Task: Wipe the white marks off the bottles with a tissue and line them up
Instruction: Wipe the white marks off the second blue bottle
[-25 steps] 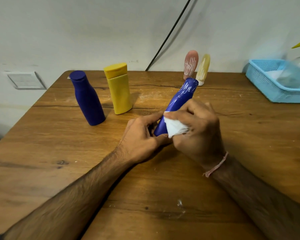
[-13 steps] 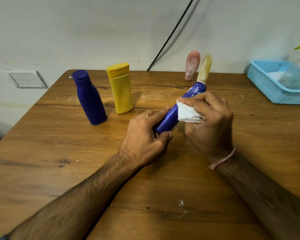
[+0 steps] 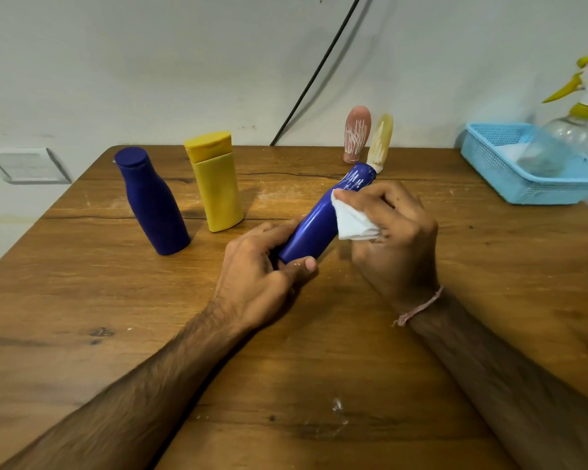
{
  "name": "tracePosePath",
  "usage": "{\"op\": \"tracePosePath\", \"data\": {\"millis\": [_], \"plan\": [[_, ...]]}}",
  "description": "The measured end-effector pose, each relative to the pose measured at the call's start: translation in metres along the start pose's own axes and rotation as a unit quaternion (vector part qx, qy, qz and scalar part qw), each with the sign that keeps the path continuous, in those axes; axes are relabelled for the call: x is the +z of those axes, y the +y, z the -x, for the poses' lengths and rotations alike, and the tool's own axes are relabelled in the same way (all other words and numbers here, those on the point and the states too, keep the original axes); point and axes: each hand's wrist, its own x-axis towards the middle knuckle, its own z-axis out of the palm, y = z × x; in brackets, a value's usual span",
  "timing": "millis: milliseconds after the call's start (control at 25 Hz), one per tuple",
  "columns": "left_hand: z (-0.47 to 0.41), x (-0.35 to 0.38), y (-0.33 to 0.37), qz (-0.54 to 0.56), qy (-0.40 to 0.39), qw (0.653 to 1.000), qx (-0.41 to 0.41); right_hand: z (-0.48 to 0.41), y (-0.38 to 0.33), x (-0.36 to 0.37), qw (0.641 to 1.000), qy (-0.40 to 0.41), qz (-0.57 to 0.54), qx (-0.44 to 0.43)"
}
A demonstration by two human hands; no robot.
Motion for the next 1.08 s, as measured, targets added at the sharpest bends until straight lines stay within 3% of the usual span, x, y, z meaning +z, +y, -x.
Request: {"op": "tracePosePath", "data": {"millis": [80, 240, 360, 520, 640, 800, 960, 1080], "plan": [[0.0, 0.0, -0.001, 0.008, -0.009, 1.0, -0.008, -0.004, 0.01, -0.003, 0.999, 0.011, -0.018, 0.03], [-0.001, -0.001, -0.003, 0.042, -0.015, 0.999, -0.026, -0.001, 0.014, -0.002, 1.0, -0.017, -0.005, -0.002], [0.0, -0.001, -0.005, 0.041, -0.023, 0.998, -0.031, -0.005, 0.022, -0.004, 0.999, 0.011, -0.02, 0.035], [0.0, 0.0, -0.005, 0.134, -0.029, 0.986, -0.091, -0.001, 0.02, -0.001, 1.0, -0.017, -0.014, -0.008], [-0.002, 0.001, -0.008, 0.15, -0.049, 0.983, -0.093, -0.005, 0.027, -0.004, 0.999, 0.017, -0.02, 0.042], [-0.005, 0.001, -0.014, 0.238, -0.056, 0.964, -0.107, 0.0, 0.018, -0.001, 0.999, -0.024, -0.025, -0.026], [-0.008, 0.001, -0.014, 0.312, -0.076, 0.942, -0.099, -0.005, 0.024, -0.003, 0.999, 0.005, -0.036, 0.03], [-0.008, 0.0, -0.015, 0.339, -0.084, 0.933, -0.088, -0.001, 0.017, -0.002, 0.999, -0.016, -0.038, -0.019]]}}
